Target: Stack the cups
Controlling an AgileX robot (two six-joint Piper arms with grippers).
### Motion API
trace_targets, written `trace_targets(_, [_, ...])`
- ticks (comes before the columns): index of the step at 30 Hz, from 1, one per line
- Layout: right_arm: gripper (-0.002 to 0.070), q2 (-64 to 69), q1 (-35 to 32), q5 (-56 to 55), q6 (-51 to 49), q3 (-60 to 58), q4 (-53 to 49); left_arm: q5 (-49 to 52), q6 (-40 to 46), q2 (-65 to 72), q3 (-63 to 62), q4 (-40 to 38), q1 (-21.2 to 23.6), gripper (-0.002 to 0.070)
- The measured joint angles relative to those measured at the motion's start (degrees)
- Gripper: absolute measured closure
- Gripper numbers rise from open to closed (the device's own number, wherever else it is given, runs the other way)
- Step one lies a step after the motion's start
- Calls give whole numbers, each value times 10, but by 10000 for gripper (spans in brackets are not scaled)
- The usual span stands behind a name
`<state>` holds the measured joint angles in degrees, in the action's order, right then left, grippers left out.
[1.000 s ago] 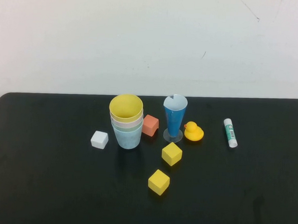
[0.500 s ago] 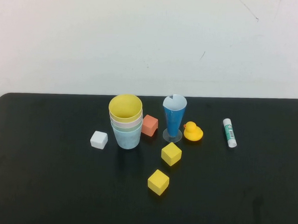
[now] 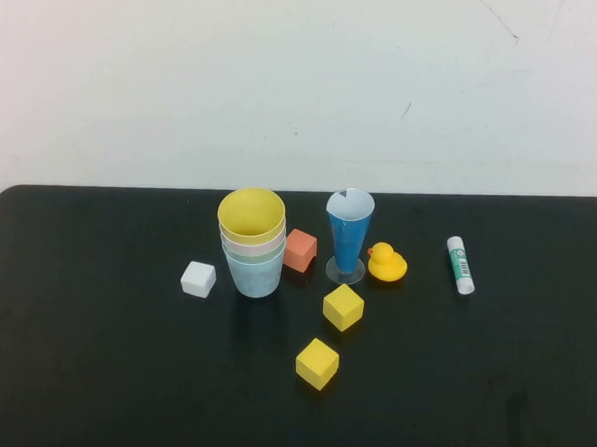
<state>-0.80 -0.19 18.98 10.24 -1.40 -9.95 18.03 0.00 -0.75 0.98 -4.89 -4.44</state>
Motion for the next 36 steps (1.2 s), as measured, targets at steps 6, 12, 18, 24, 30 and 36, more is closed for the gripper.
trace_targets(6, [678,0,-10,1,0,0,4,0,0,0,0,0,0,677])
trace_targets(12, [678,0,-32,1,0,0,15,0,0,0,0,0,0,677])
trace_targets(18, [678,0,-34,1,-66,0,16,0,0,0,0,0,0,677])
trace_targets(24, [678,0,-41,1,-106,0,19,0,0,0,0,0,0,677])
trace_targets(30, [678,0,-41,1,-129,0,30,0,0,0,0,0,0,677])
trace_targets(36, [678,0,-56,1,-132,0,32,0,0,0,0,0,0,677])
